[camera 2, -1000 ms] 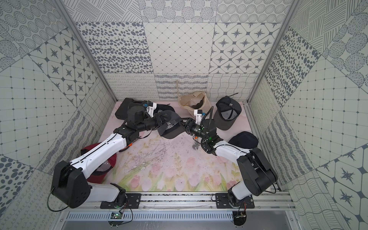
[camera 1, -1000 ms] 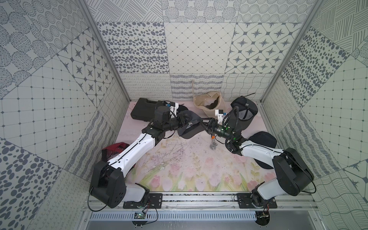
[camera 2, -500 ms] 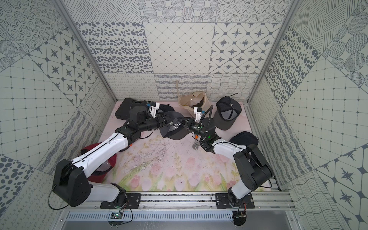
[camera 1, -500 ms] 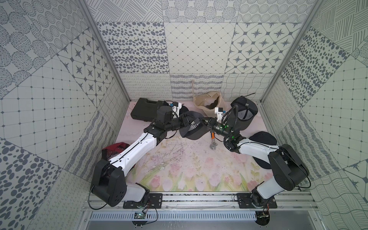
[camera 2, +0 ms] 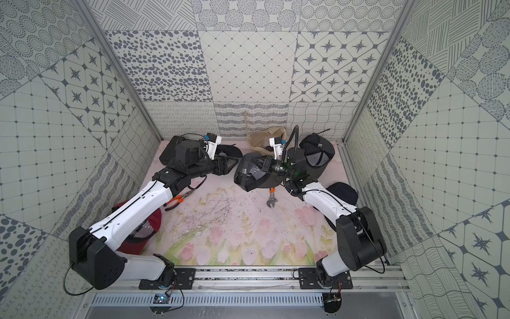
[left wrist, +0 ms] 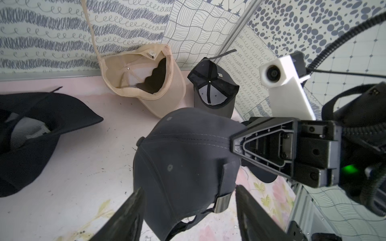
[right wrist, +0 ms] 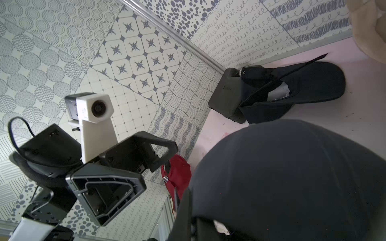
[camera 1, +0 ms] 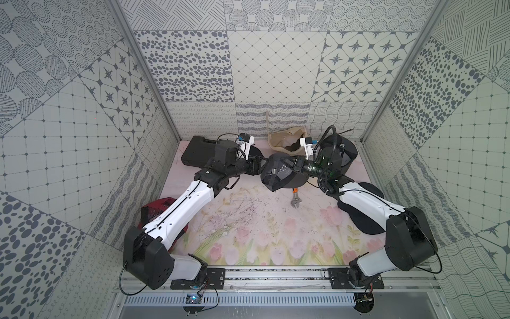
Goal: Open the adjustable buckle of the baseball cap
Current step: Pick up the baseball cap from the center of the board.
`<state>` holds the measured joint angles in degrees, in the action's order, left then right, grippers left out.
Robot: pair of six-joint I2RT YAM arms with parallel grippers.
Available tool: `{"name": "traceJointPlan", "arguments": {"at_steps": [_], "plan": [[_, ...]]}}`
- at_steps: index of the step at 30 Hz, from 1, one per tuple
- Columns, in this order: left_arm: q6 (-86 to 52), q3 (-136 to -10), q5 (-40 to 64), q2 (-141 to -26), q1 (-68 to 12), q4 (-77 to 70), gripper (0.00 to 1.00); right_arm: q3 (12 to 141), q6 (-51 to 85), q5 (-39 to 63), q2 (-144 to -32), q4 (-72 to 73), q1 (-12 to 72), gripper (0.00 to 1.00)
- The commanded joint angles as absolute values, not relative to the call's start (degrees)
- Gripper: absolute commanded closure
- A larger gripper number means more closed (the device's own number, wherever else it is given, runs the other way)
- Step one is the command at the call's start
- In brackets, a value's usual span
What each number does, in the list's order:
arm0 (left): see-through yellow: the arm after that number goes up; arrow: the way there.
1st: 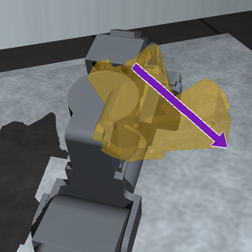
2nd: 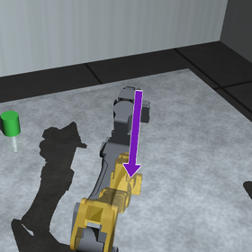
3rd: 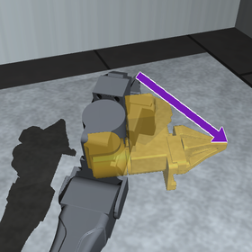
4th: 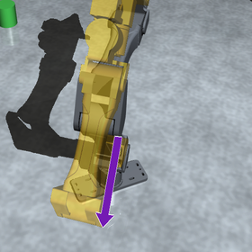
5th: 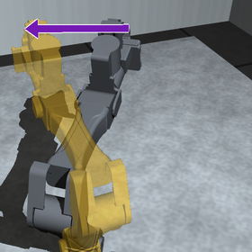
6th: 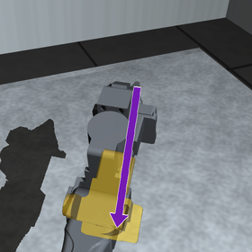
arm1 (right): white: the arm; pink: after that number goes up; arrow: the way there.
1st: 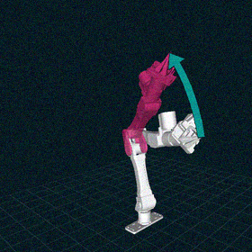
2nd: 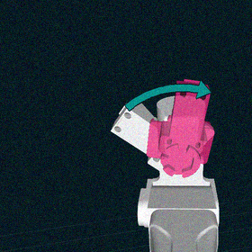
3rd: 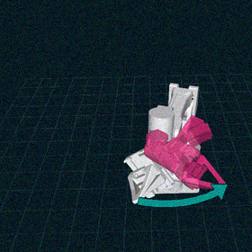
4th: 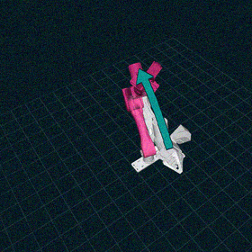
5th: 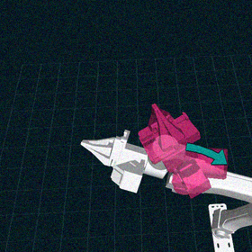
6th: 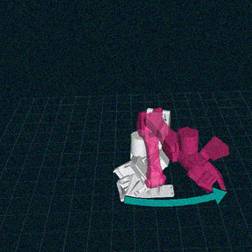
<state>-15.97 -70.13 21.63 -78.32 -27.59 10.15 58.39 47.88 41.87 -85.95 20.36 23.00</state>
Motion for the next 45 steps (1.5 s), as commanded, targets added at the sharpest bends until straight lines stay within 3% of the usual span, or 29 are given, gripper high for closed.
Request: {"name": "traceJointPlan", "arguments": {"at_steps": [1, 10, 21, 37, 45], "plan": [[2.83, -72.87, 25.47, -79.07, -27.16, 12.57, 0.28, 61.87, 39.71, 49.79, -84.25, 15.39, 21.97, 1.0], [2.17, -77.65, 39.22, -84.47, -24.24, 10.17, 0.27, 67.35, 30.54, 61.94, -85.73, 8.33, 21.79, 1.0], [-3.41, -77.76, 54.07, -89.3, -24.25, 4.27, 0.27, 70.97, 25.74, 65.77, -87.86, 4.71, 22.15, 1.0], [-11.38, -77.64, 60.74, -88.7, -22.15, -2.81, 0.25, 76.45, 19.19, 70.19, -91.93, -2.1, 19.9, 1.0], [-3.79, -80.24, 60.74, -89.88, -23.39, 7.06, 0.28, 77.09, 19.21, 70.56, -91.72, -1.59, 19.6, 1.0]]}}
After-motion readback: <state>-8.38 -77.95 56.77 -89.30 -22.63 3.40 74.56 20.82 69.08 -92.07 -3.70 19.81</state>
